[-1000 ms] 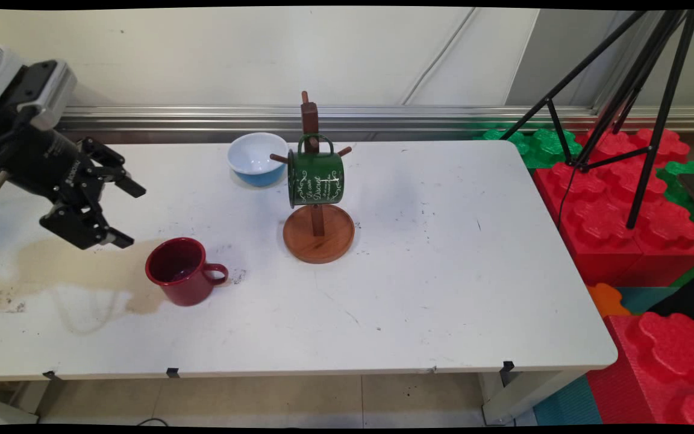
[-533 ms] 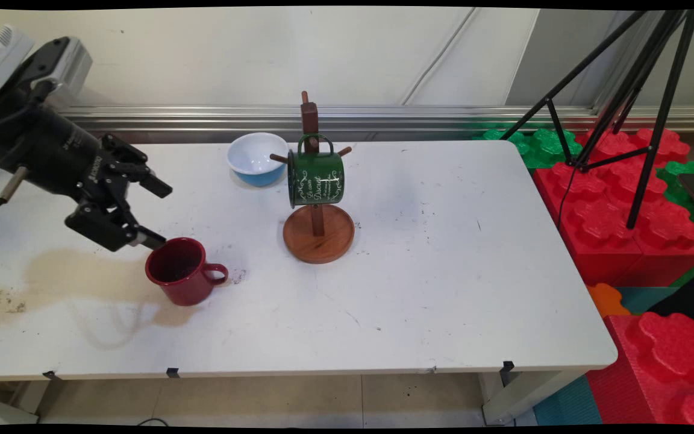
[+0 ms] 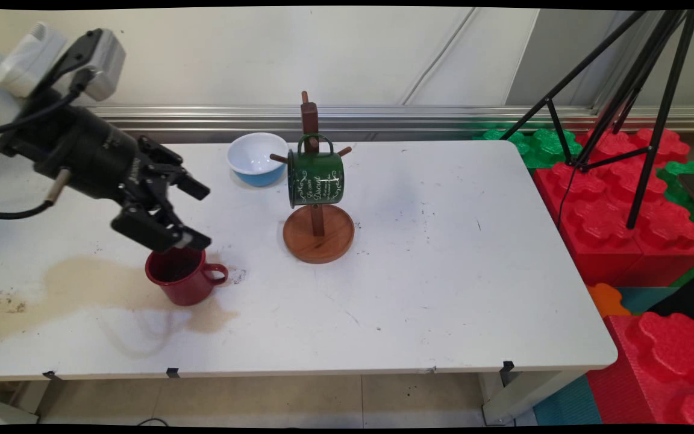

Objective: Pick up the green mug from the rack

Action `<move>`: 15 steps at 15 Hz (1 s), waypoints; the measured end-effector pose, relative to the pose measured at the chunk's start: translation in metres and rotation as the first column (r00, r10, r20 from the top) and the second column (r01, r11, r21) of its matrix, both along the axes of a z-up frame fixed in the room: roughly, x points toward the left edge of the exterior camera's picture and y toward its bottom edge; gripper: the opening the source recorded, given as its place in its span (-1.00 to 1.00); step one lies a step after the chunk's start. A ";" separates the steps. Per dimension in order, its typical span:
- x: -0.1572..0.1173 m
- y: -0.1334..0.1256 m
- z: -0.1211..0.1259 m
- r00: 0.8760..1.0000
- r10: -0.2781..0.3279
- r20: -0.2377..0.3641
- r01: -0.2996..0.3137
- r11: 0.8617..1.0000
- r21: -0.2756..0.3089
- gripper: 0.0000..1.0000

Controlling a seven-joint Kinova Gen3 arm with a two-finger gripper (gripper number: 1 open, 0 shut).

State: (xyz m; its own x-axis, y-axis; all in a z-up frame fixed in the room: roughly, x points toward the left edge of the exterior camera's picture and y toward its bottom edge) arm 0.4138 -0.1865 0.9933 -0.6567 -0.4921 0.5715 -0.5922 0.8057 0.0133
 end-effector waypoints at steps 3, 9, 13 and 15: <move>-0.014 -0.006 -0.004 0.999 0.018 -0.040 -0.019 1.000 -0.013 1.00; -0.034 -0.023 -0.016 0.993 0.069 -0.097 -0.073 0.997 -0.039 1.00; -0.041 -0.032 -0.026 0.988 0.101 -0.119 -0.108 0.993 -0.048 1.00; -0.045 -0.037 -0.032 0.985 0.115 -0.130 -0.122 0.991 -0.051 1.00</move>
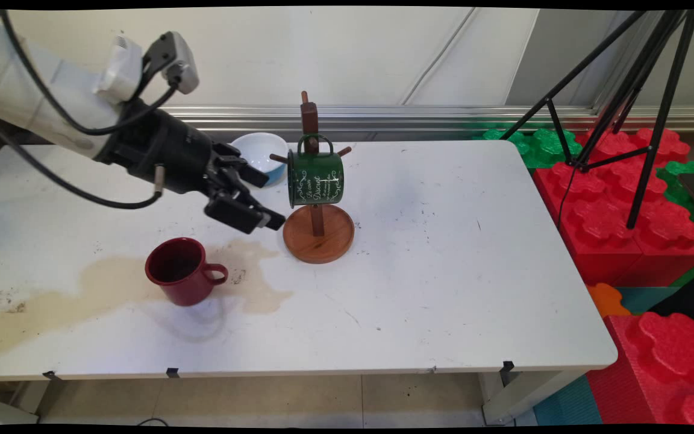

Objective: Pick up the green mug from the rack

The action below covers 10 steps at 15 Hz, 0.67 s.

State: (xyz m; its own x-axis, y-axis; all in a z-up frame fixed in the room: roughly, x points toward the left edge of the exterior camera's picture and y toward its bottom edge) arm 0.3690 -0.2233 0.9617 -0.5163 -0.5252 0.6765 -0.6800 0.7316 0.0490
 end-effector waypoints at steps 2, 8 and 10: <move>-0.004 -0.006 -0.007 1.000 0.016 -0.016 -0.016 1.000 -0.005 1.00; -0.016 -0.021 -0.026 0.997 0.053 -0.064 -0.054 0.998 -0.018 1.00; -0.019 -0.024 -0.031 0.995 0.062 -0.078 -0.063 0.998 -0.016 1.00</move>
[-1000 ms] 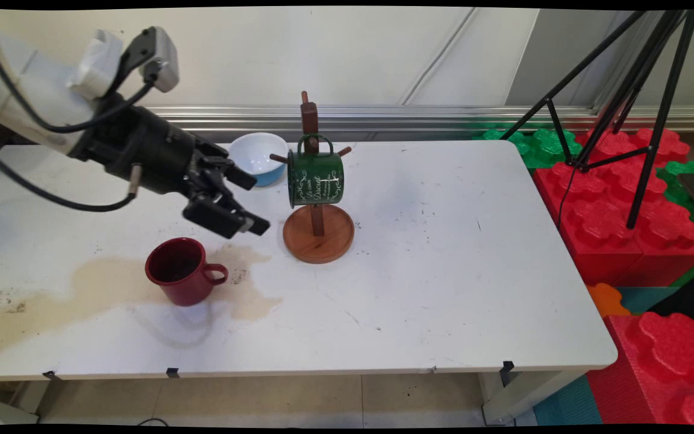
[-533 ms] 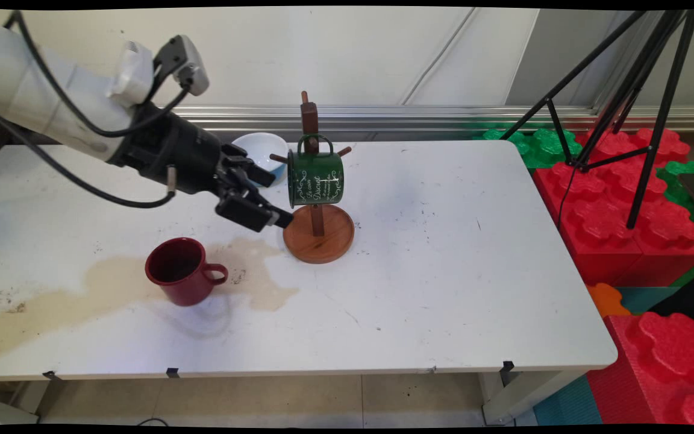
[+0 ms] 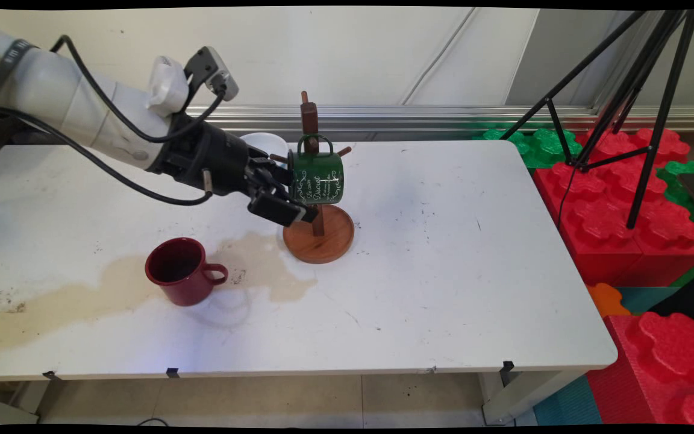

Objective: Pick up the green mug from the rack, then place the picked object on the table

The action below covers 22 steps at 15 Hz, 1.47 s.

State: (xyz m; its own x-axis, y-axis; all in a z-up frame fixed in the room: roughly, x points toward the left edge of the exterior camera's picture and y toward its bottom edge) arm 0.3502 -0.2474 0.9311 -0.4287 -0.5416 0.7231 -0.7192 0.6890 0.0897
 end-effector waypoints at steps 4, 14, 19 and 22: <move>-0.005 -0.002 -0.008 1.000 0.017 -0.019 -0.017 1.000 0.006 1.00; -0.004 -0.001 -0.012 0.998 0.062 -0.026 -0.062 0.998 -0.013 -1.00; 0.001 0.004 -0.006 0.997 0.075 -0.022 -0.076 0.997 -0.021 -1.00; 0.004 0.010 0.000 0.997 0.075 -0.025 -0.076 0.997 -0.021 -1.00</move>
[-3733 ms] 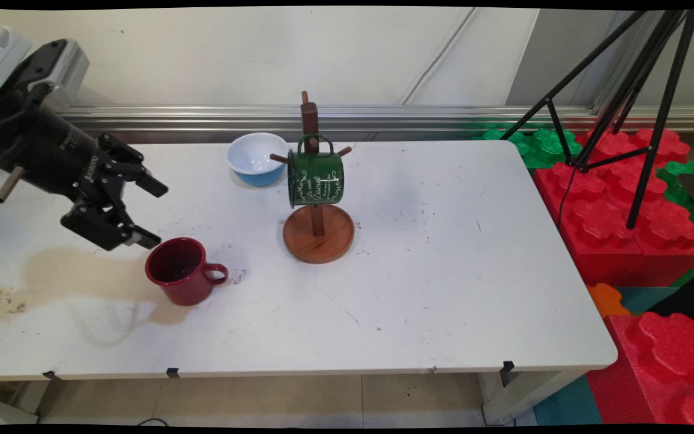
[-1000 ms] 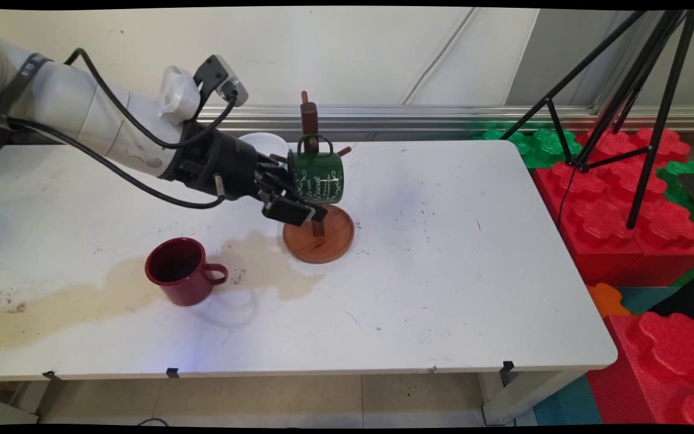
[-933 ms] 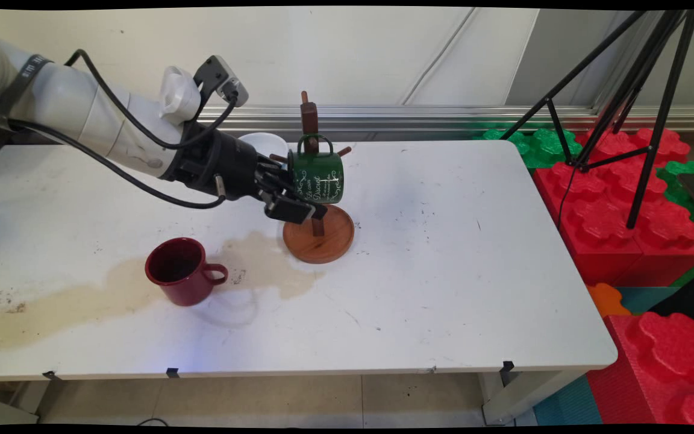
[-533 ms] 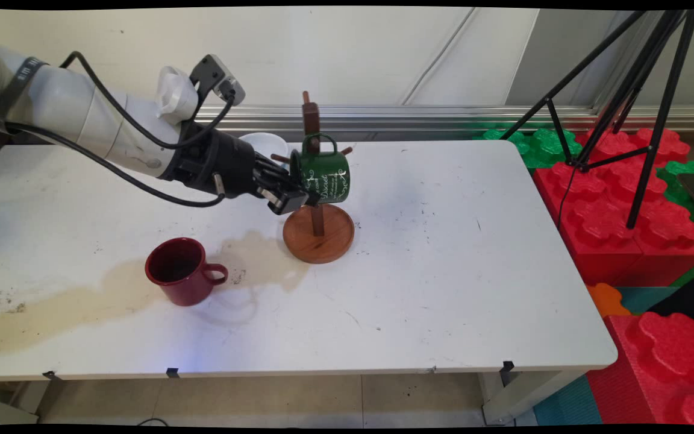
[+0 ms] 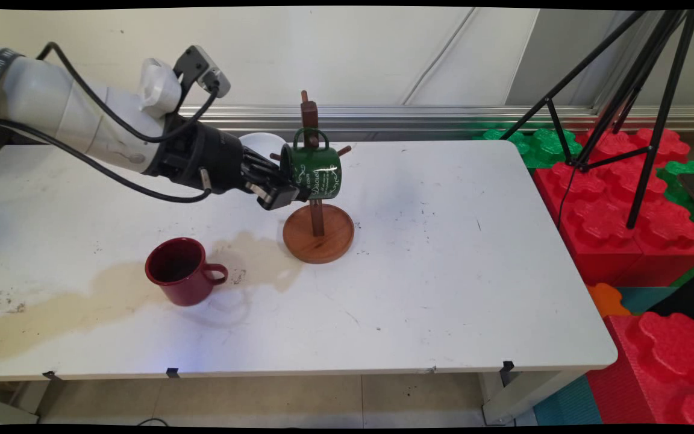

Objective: Place the picked object on the table

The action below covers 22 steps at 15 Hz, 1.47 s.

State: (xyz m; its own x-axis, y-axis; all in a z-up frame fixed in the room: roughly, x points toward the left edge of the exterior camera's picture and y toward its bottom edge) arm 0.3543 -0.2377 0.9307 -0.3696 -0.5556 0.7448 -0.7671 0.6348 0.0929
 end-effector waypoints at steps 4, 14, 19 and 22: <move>0.000 0.009 0.007 0.999 -0.034 -0.004 0.034 0.999 0.002 -1.00; -0.013 0.031 0.021 0.983 -0.185 -0.008 0.185 0.983 -0.015 -1.00; -0.013 0.041 0.027 0.972 -0.232 0.024 0.232 0.973 -0.013 -1.00; -0.006 0.046 0.034 0.965 -0.252 0.077 0.254 0.967 -0.013 -1.00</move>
